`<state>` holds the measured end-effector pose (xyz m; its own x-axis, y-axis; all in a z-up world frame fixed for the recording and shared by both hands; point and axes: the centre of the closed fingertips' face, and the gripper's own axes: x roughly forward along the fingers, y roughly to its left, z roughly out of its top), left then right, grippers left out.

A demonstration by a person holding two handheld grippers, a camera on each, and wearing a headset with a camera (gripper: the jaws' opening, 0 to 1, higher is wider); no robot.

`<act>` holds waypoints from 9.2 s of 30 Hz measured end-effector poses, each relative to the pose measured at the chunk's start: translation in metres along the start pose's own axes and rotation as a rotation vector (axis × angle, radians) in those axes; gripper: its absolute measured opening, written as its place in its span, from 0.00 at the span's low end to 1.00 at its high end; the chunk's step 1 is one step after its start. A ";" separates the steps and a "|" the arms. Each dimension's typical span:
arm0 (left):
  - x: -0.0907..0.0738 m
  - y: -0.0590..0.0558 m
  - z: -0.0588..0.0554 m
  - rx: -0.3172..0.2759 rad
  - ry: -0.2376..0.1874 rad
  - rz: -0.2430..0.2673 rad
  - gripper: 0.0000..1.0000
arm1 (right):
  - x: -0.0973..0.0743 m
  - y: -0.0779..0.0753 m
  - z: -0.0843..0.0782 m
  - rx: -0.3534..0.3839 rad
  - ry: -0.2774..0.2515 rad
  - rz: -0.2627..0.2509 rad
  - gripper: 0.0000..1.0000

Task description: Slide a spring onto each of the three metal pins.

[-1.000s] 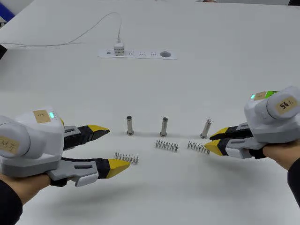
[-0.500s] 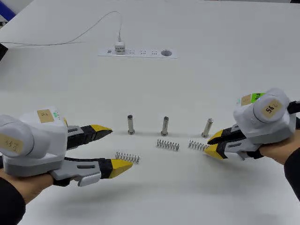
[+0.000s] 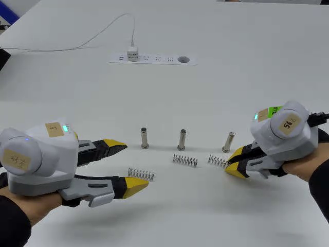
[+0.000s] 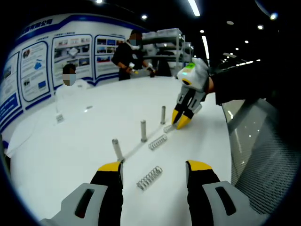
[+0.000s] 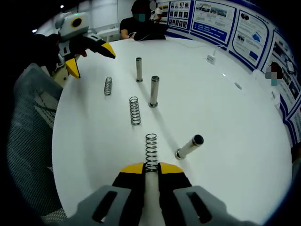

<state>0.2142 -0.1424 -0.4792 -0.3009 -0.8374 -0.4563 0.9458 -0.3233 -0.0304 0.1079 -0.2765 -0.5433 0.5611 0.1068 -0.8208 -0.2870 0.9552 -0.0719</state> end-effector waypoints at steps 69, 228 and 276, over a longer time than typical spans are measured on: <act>0.073 -0.075 0.002 0.226 0.083 -0.318 0.14 | -0.015 0.089 0.054 -0.251 -0.001 0.248 0.12; 0.012 -0.003 -0.015 -0.001 0.016 -0.020 0.37 | -0.066 -0.040 0.060 -0.021 -0.033 -0.018 0.12; 0.010 -0.002 -0.020 -0.010 0.025 -0.015 0.36 | -0.018 -0.040 0.037 0.024 0.034 -0.001 0.12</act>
<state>0.2121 -0.1415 -0.5021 -0.3121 -0.8209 -0.4783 0.9423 -0.3315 -0.0459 0.1385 -0.3064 -0.5048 0.5347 0.0969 -0.8395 -0.2676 0.9617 -0.0595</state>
